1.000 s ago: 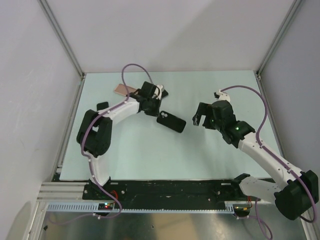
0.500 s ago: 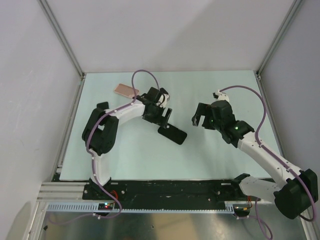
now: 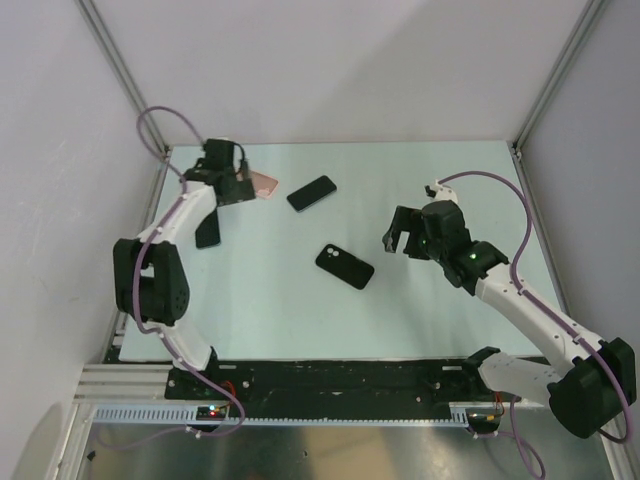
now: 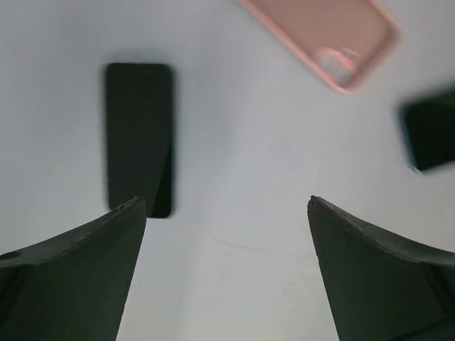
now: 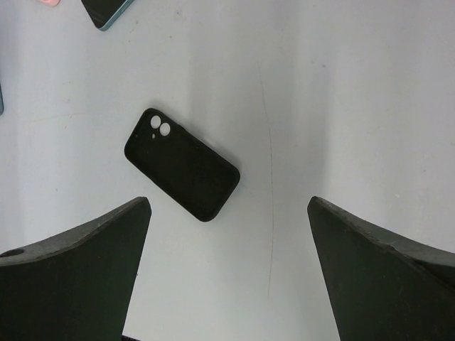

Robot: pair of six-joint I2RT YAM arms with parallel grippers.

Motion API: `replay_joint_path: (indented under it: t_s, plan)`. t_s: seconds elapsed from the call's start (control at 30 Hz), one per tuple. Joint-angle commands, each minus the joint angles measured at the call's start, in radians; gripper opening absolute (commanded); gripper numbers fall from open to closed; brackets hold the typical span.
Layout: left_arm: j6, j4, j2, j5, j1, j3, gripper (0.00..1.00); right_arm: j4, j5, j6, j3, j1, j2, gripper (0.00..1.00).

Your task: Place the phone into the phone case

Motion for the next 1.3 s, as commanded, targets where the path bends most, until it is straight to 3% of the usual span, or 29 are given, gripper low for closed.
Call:
replay_joint_path:
  t_s: [0.0,0.13,0.33,0.87,1.27]
  plan:
    - [-0.100,-0.023,-0.003,-0.165,0.111,0.018,1.00,0.018,-0.016,-0.008,0.004,0.007,-0.020,1.00]
    - [-0.086,-0.028,0.035,-0.129,0.200,0.037,1.00,0.021,-0.021,-0.008,0.002,0.016,-0.020,1.00]
    - [-0.061,-0.068,0.146,-0.081,0.249,0.101,1.00,0.028,-0.025,-0.007,-0.001,0.025,-0.010,1.00]
    - [0.056,-0.137,0.337,0.095,0.315,0.190,1.00,0.045,-0.044,-0.021,-0.009,0.024,-0.007,1.00]
    - [0.049,-0.196,0.424,0.101,0.323,0.221,0.96,0.053,-0.052,-0.024,-0.009,0.022,0.009,1.00]
